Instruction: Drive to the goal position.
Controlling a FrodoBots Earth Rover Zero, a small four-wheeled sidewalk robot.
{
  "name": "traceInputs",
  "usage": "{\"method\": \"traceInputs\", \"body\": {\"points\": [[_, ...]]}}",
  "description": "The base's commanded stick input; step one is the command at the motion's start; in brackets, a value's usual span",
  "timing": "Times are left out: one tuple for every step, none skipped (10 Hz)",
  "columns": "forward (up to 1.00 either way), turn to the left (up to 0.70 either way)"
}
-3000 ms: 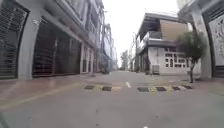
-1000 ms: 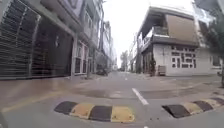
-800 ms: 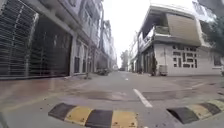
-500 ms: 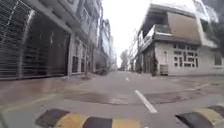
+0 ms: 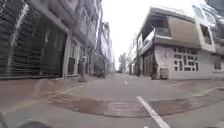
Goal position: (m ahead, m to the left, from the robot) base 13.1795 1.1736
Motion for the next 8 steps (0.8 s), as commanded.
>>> {"method": "traceInputs", "body": {"points": [[0.85, 0.0], [0.85, 0.0], [0.85, -0.02], [0.85, -0.14], [0.85, -0.26], [0.85, -0.34], [0.85, -0.34], [0.85, -0.27]]}}
